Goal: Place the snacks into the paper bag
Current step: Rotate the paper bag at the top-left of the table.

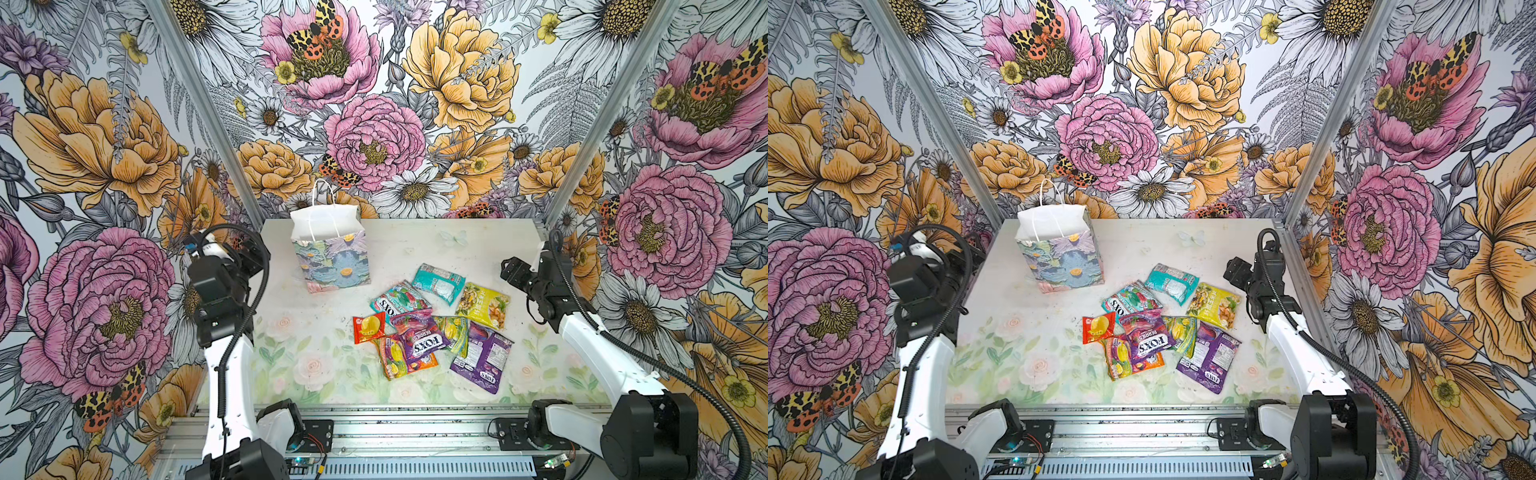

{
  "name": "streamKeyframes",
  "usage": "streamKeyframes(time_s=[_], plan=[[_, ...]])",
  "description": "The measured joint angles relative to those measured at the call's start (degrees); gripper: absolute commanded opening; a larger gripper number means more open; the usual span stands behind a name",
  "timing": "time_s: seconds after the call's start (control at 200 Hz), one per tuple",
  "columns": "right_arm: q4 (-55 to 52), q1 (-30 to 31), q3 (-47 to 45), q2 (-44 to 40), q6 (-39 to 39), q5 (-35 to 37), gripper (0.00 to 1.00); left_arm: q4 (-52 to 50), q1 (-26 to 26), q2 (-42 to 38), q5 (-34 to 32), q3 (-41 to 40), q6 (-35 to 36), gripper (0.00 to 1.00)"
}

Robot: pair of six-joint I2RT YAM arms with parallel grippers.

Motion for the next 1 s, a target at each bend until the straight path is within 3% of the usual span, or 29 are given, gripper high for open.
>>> streamKeyframes(time_s=[0.155, 0.29, 0.565, 0.861, 0.996], plan=[[-3.9, 1.8, 0.4, 2.2, 1.0, -1.4, 0.8, -11.1, 0.7, 11.5, 11.5, 18.1, 1.5, 0.79], [-6.4, 2.9, 1.4, 4.2, 1.2, -2.1, 0.79, -21.8, -0.9, 21.1, 14.6, 28.3, 4.0, 0.78], [-9.2, 5.0, 3.0, 5.4, 1.2, -2.7, 0.78, -41.3, -13.9, 34.2, 8.8, 42.3, 12.3, 0.78], [-10.3, 7.2, 3.0, 5.5, 1.2, -3.0, 0.78, -50.5, -15.4, 41.2, 1.1, 49.7, 16.0, 0.75], [-10.4, 7.9, 3.8, 6.4, 1.4, -3.0, 0.77, -52.9, -17.4, 43.5, -0.7, 52.0, 17.6, 0.65]])
